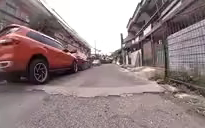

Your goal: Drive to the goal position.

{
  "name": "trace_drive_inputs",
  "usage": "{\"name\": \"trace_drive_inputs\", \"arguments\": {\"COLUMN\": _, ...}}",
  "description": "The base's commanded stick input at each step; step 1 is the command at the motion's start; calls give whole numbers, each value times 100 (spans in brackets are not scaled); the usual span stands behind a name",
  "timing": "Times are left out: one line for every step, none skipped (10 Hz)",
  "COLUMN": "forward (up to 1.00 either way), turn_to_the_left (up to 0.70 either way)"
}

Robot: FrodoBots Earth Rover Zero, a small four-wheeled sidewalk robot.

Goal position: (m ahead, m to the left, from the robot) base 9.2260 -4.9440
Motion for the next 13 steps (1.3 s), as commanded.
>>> {"name": "trace_drive_inputs", "arguments": {"forward": 50, "turn_to_the_left": 5}}
{"name": "trace_drive_inputs", "arguments": {"forward": 50, "turn_to_the_left": 5}}
{"name": "trace_drive_inputs", "arguments": {"forward": 50, "turn_to_the_left": 5}}
{"name": "trace_drive_inputs", "arguments": {"forward": 50, "turn_to_the_left": 5}}
{"name": "trace_drive_inputs", "arguments": {"forward": 50, "turn_to_the_left": 5}}
{"name": "trace_drive_inputs", "arguments": {"forward": 50, "turn_to_the_left": 5}}
{"name": "trace_drive_inputs", "arguments": {"forward": 50, "turn_to_the_left": 5}}
{"name": "trace_drive_inputs", "arguments": {"forward": 50, "turn_to_the_left": 5}}
{"name": "trace_drive_inputs", "arguments": {"forward": 50, "turn_to_the_left": 5}}
{"name": "trace_drive_inputs", "arguments": {"forward": 50, "turn_to_the_left": 5}}
{"name": "trace_drive_inputs", "arguments": {"forward": 50, "turn_to_the_left": 5}}
{"name": "trace_drive_inputs", "arguments": {"forward": 50, "turn_to_the_left": 5}}
{"name": "trace_drive_inputs", "arguments": {"forward": 50, "turn_to_the_left": -24}}
